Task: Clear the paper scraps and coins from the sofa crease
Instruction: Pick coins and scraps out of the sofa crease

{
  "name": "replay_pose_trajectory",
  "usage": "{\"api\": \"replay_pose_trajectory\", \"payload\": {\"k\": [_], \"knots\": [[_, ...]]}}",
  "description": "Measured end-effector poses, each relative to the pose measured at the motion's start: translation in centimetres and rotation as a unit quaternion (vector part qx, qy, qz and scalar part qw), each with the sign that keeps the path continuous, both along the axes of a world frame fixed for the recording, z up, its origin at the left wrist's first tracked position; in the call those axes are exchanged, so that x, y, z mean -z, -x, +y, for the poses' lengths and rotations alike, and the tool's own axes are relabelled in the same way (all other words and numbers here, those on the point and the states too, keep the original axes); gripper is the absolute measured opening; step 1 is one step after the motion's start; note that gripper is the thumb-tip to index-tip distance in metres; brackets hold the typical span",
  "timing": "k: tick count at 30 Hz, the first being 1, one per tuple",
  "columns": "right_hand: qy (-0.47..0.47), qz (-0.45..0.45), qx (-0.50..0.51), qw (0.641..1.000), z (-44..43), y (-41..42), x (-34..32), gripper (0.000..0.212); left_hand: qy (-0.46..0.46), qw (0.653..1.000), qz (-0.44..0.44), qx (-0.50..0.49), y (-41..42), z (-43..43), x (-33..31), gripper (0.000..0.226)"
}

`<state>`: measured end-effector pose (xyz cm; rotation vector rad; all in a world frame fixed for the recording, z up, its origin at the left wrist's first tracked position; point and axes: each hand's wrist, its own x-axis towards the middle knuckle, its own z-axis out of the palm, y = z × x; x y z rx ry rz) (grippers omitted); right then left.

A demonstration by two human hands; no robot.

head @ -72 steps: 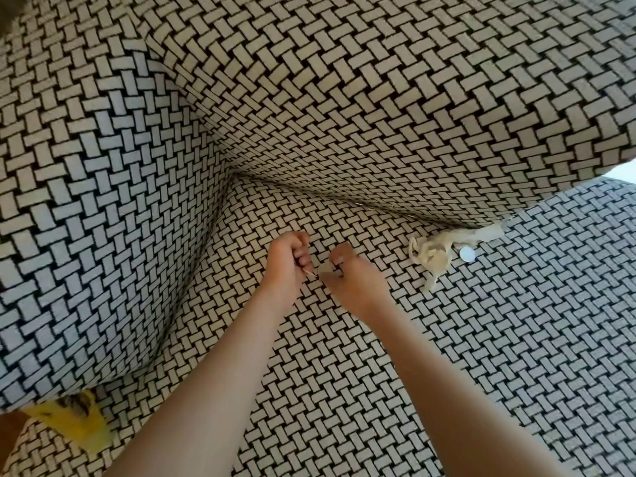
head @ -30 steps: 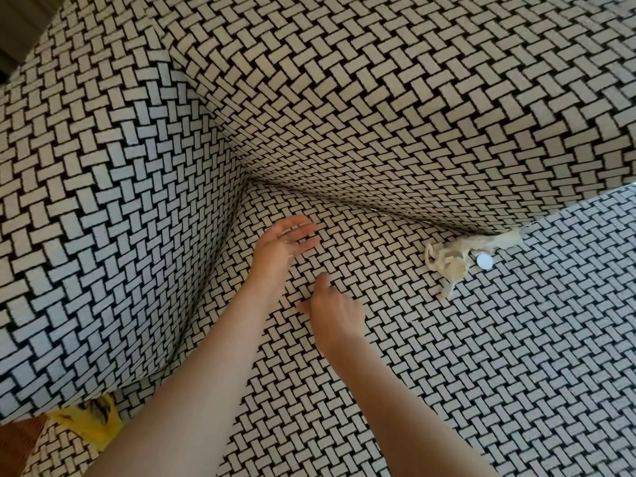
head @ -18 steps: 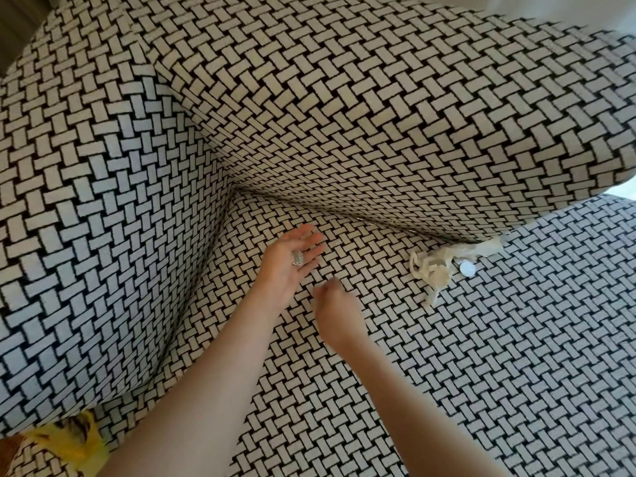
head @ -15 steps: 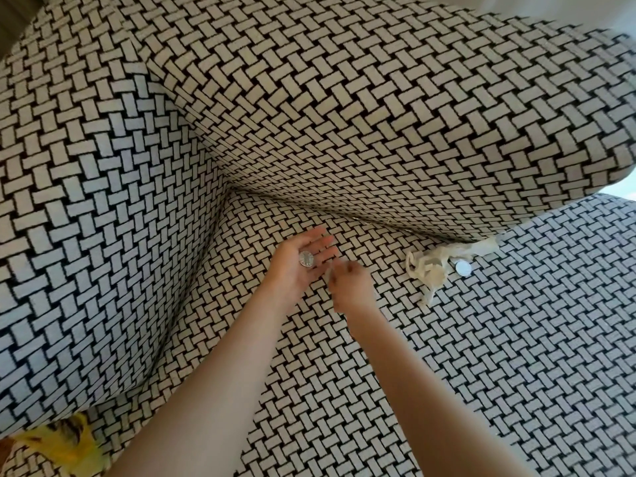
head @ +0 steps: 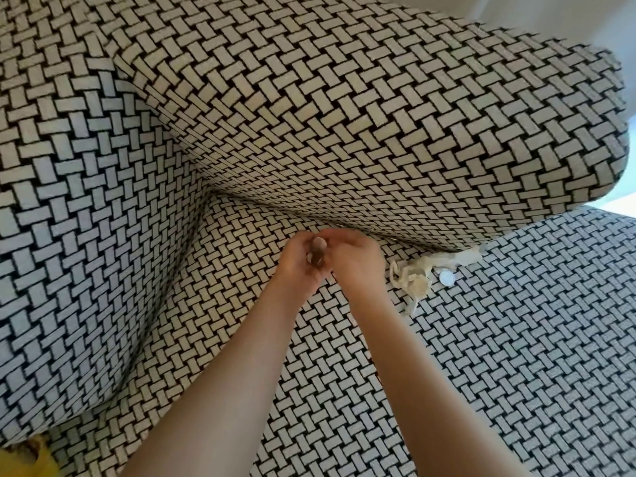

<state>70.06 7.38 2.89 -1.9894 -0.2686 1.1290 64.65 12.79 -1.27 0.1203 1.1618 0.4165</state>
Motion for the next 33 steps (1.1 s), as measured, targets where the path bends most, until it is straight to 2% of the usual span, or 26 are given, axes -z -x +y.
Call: {"api": "replay_pose_trajectory", "payload": {"k": [2,3,5,8,10,12,17,21,26,30,33], "knots": [[-0.026,-0.074,0.062,0.995,0.1,-1.0,0.8,0.032,0.006,1.000,-0.009,-0.005,0.0,0.3,-0.2,0.028],[-0.027,-0.117,0.060,0.991,0.2,-1.4,1.3,0.034,0.005,1.000,0.001,0.004,0.1,0.5,-0.1,0.030],[0.023,-0.209,-0.048,0.976,0.9,-1.8,2.8,0.038,-0.010,0.998,0.041,0.044,0.3,0.8,0.2,0.034],[0.167,-0.301,-0.271,0.899,2.0,-1.6,4.9,0.041,-0.027,0.993,0.084,0.083,0.4,1.2,0.6,0.034],[0.217,-0.330,-0.322,0.861,3.0,-1.4,5.7,0.036,-0.030,0.992,0.090,0.087,0.5,1.4,0.6,0.032],[0.249,-0.342,-0.336,0.841,3.9,-1.5,5.9,0.031,-0.039,0.991,0.087,0.092,0.3,1.6,0.7,0.031],[0.226,-0.380,-0.291,0.849,3.3,-1.5,6.6,0.020,-0.046,0.991,0.087,0.095,-0.1,2.1,1.3,0.032],[0.183,-0.413,-0.228,0.863,2.1,-1.6,7.6,0.023,-0.058,0.988,0.087,0.112,-0.2,2.2,1.4,0.032],[0.152,-0.403,-0.204,0.879,1.3,-2.5,7.7,0.024,-0.074,0.985,0.100,0.122,-0.2,2.1,1.7,0.034],[0.156,-0.374,-0.200,0.892,1.1,-2.9,7.5,0.029,-0.070,0.984,0.106,0.123,-0.7,1.9,1.9,0.035],[0.167,-0.362,-0.212,0.892,0.5,-2.8,7.2,0.025,-0.074,0.984,0.105,0.125,-1.3,1.7,1.9,0.037]]}}
